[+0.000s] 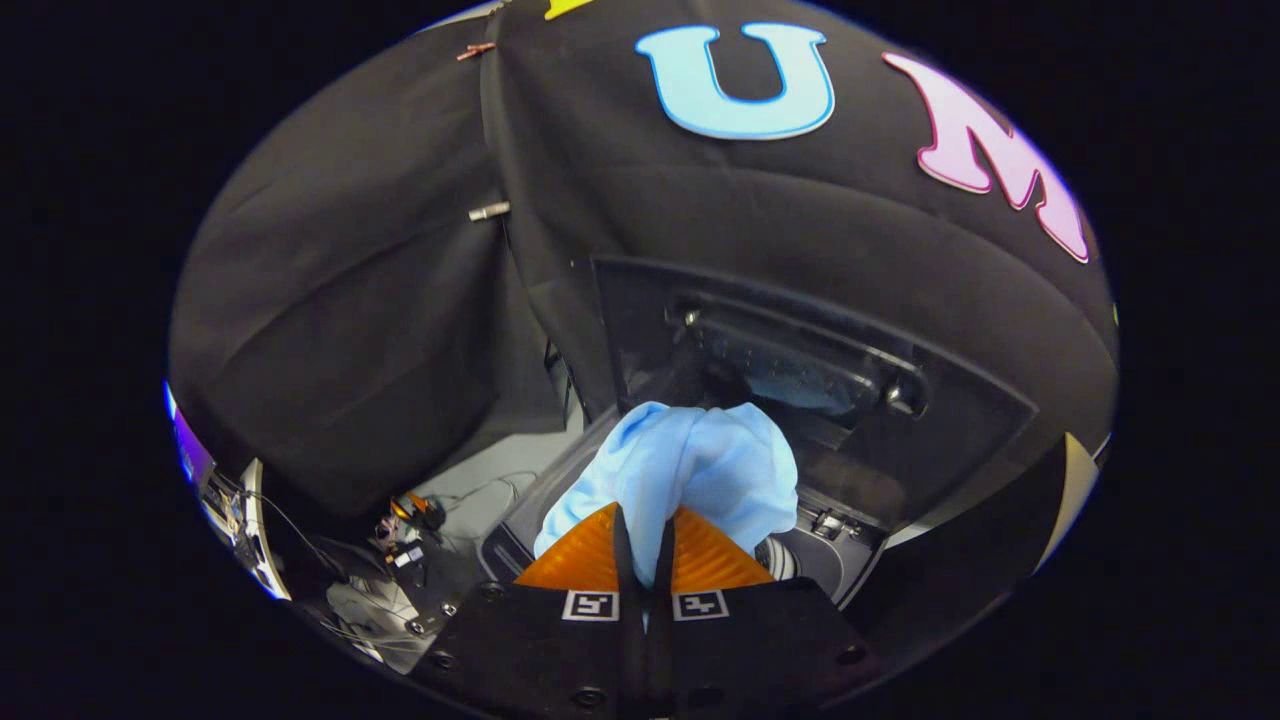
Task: Put the clothes into the washing machine and then close the washing machine lid.
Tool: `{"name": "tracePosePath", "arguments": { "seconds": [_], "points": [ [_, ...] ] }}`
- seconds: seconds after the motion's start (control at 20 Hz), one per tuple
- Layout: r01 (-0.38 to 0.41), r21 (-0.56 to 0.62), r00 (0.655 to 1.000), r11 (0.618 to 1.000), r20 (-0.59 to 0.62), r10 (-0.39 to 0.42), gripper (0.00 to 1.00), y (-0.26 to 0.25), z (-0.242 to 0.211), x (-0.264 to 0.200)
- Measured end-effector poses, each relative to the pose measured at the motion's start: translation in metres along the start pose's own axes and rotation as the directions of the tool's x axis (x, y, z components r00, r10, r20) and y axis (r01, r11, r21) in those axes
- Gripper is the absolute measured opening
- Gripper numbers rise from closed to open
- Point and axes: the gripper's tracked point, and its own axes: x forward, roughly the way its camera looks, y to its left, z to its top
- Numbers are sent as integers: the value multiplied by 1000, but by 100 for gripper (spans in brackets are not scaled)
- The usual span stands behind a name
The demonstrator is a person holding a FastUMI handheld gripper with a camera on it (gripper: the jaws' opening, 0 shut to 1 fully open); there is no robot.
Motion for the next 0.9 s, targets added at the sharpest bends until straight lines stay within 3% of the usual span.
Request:
{"name": "tracePosePath", "arguments": {
  "seconds": [0.4,0.45,0.7,0.9],
  "points": [
    [113,14,980,993,-165,-109,5,-34,-49,37],
    [112,17,981,994,-164,-107,10,-34,-50,41],
    [86,29,993,996,-84,-83,100,-25,-28,28],
    [80,45,995,996,-59,-77,100,-24,-22,26]
  ]
}}
